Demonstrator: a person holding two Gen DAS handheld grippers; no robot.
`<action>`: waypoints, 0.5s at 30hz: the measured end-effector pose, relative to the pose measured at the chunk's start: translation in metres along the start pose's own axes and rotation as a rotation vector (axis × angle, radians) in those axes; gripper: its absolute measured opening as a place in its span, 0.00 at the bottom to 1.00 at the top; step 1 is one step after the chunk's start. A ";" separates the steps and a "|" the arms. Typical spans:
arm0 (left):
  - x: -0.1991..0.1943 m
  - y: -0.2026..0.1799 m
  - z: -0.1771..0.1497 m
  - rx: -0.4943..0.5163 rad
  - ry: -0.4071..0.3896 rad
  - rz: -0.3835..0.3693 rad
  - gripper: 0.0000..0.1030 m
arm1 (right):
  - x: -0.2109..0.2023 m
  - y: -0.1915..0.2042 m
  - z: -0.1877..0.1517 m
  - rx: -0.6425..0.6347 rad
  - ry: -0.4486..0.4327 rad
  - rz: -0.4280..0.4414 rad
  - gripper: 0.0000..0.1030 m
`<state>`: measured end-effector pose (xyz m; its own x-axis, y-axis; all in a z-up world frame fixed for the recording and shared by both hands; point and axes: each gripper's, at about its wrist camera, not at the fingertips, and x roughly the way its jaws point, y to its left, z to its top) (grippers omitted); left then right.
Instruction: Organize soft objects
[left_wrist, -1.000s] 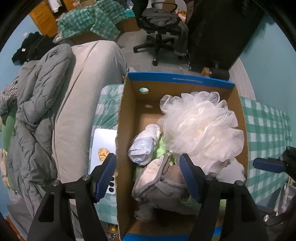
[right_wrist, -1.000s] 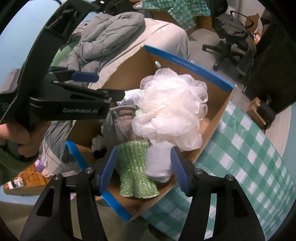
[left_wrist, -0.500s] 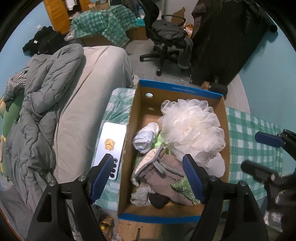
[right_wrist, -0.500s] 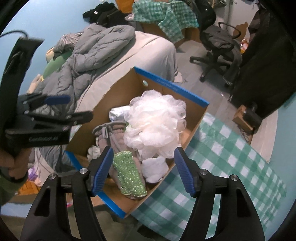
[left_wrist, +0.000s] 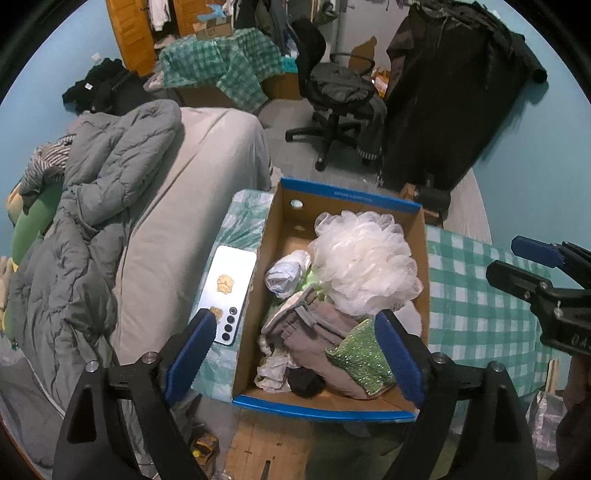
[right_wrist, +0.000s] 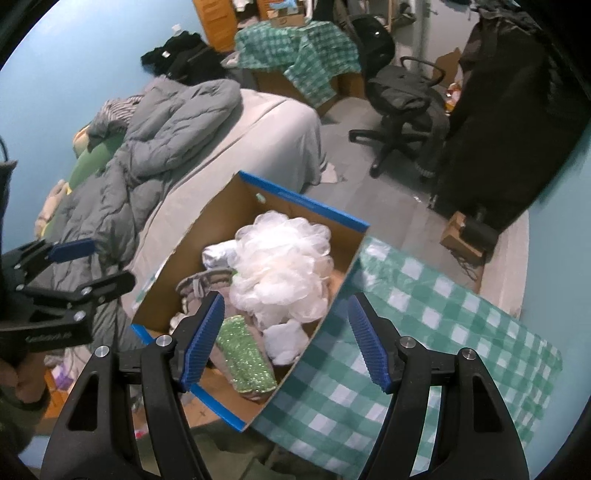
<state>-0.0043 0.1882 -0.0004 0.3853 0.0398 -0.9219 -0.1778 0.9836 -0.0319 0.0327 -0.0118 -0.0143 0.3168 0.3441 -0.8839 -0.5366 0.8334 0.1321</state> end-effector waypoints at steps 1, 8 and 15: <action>-0.003 -0.002 0.000 -0.003 -0.007 0.000 0.86 | -0.004 -0.001 0.000 0.004 -0.010 -0.010 0.68; -0.020 -0.016 -0.005 -0.007 -0.037 -0.015 0.86 | -0.026 -0.010 -0.003 0.029 -0.053 -0.045 0.68; -0.046 -0.034 -0.010 0.005 -0.105 0.004 0.87 | -0.047 -0.020 -0.010 0.053 -0.092 -0.082 0.68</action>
<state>-0.0256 0.1515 0.0392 0.4777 0.0615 -0.8764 -0.1748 0.9843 -0.0262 0.0205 -0.0486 0.0197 0.4292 0.3101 -0.8483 -0.4651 0.8810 0.0867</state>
